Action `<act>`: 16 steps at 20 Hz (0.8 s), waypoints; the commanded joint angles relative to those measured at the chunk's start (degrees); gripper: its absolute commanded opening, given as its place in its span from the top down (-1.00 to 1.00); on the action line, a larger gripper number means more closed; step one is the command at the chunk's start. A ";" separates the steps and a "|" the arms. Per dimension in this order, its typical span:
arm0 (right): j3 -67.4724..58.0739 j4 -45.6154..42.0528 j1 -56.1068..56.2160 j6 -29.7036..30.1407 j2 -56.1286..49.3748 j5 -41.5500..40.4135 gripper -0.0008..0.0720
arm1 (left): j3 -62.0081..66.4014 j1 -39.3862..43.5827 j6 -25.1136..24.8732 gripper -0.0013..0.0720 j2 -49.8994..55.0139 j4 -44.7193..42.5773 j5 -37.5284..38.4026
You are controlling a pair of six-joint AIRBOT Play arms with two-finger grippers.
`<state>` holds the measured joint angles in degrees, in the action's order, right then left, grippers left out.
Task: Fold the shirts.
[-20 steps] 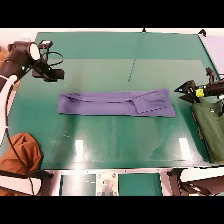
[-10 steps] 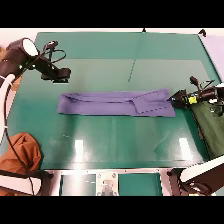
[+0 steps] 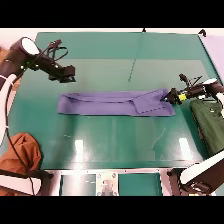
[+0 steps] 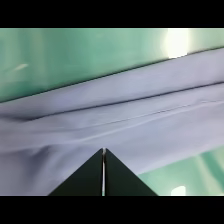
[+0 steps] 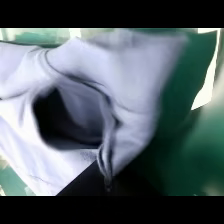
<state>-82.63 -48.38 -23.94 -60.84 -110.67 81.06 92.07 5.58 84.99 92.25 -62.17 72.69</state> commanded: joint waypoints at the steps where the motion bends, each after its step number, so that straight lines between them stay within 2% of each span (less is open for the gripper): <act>1: -1.01 0.63 2.08 -1.33 0.28 1.01 0.94 | -1.01 3.52 -2.99 0.89 2.05 8.70 -3.93; 6: -3.89 1.03 2.43 -4.00 10.34 6.71 0.94 | -1.40 15.93 -5.29 0.89 12.55 16.52 -15.19; 9: -5.64 5.92 2.47 -4.98 19.45 10.64 0.94 | -1.38 21.73 -7.04 0.89 17.25 22.12 -22.82; 12: -8.20 11.39 3.02 -5.88 25.83 13.70 0.94 | 0.15 25.73 -7.50 0.89 20.46 23.63 -24.22; 16: -11.34 12.07 6.34 -8.59 30.38 14.71 0.94 | 3.72 29.40 -7.48 0.89 24.22 26.75 -28.02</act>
<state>-92.03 -38.39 -19.46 -67.20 -83.92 94.21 93.58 32.03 77.87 113.62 -38.50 48.38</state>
